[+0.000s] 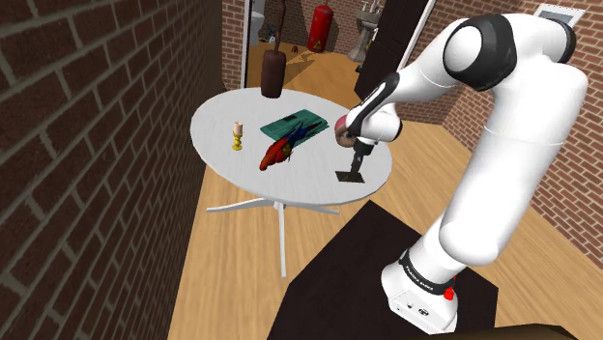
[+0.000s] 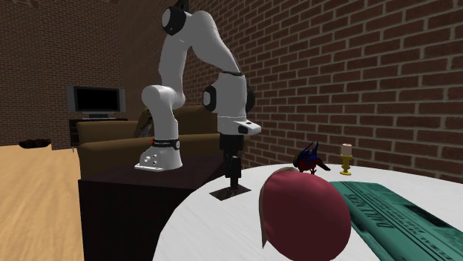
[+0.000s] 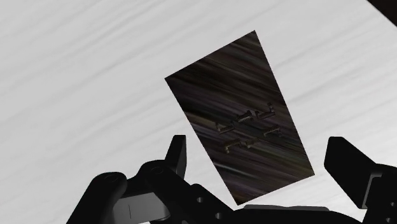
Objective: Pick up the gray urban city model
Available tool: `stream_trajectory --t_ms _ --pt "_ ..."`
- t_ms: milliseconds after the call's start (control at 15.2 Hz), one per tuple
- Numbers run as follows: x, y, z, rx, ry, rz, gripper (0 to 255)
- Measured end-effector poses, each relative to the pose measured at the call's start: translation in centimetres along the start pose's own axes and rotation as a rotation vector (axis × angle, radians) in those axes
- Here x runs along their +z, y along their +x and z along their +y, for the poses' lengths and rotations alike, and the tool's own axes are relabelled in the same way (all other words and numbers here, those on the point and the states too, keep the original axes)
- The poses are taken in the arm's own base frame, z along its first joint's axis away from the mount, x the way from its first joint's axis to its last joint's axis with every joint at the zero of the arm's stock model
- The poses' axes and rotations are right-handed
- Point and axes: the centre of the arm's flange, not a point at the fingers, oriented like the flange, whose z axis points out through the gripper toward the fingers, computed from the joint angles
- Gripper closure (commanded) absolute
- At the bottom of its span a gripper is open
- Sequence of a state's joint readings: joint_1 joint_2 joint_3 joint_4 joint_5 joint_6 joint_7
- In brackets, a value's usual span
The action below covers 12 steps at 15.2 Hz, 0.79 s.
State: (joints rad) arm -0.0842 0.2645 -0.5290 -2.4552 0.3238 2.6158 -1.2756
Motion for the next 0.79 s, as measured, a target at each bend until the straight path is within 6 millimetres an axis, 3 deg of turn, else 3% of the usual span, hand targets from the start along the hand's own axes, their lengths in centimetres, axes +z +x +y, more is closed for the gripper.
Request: stream_trajectory --t_ms 132,198,792 --pt "1.05 0.07 0.02 0.0 0.0 0.0 0" --pt "1.23 0.05 0.05 0.0 0.0 0.0 255" --pt "1.42 0.06 0.09 -0.001 -0.001 0.001 255"
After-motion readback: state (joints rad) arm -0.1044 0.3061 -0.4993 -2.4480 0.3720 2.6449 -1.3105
